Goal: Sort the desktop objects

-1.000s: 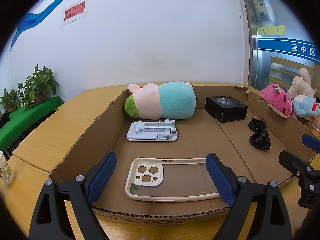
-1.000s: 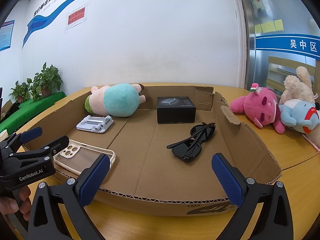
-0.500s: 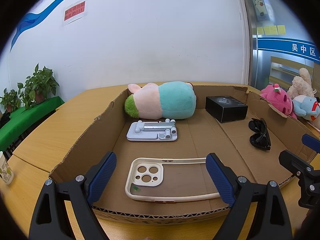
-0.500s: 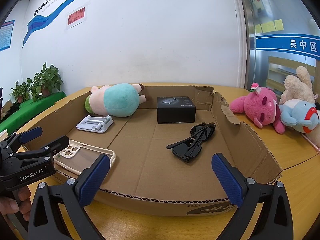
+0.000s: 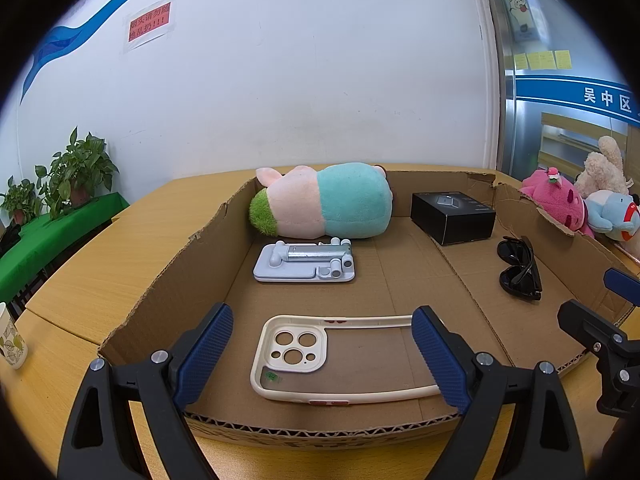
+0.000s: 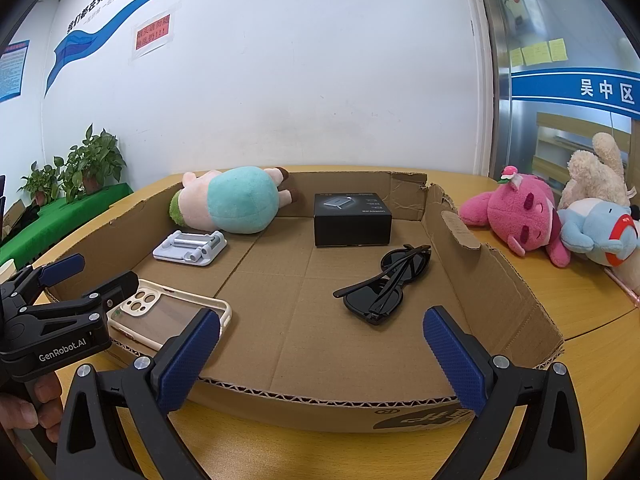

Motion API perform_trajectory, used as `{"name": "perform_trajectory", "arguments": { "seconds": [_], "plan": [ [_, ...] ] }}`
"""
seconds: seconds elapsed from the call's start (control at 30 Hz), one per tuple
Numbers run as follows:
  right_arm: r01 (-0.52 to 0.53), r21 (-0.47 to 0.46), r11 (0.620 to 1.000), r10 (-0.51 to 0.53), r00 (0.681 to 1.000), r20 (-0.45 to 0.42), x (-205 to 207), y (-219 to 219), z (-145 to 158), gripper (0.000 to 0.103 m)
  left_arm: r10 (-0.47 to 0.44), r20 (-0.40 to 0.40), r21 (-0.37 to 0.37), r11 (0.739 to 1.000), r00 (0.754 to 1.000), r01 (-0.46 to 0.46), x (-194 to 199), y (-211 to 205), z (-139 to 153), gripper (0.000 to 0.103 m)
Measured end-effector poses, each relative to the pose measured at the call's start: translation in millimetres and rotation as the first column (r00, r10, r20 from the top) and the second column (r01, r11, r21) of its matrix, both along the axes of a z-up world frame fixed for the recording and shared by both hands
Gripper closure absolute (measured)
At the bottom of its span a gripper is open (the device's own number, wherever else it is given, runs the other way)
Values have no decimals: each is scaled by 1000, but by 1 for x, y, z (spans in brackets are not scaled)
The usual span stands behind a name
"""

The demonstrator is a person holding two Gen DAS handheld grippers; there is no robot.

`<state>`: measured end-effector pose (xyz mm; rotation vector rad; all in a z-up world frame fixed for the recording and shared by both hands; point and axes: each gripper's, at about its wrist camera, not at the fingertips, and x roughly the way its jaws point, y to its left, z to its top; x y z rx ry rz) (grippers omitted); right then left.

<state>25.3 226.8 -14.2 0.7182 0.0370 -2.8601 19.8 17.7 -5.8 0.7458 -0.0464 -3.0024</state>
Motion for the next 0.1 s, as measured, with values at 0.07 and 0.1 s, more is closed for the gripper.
{"name": "perform_trajectory", "arguments": {
  "seconds": [0.07,0.1],
  "plan": [
    [0,0,1000,0,1000,0,0,0,0,0,0,1,0,1000,1000,0,0,0,0,12],
    [0,0,1000,0,1000,1,0,0,0,0,0,0,0,1000,1000,0,0,0,0,12]
  ]
}}
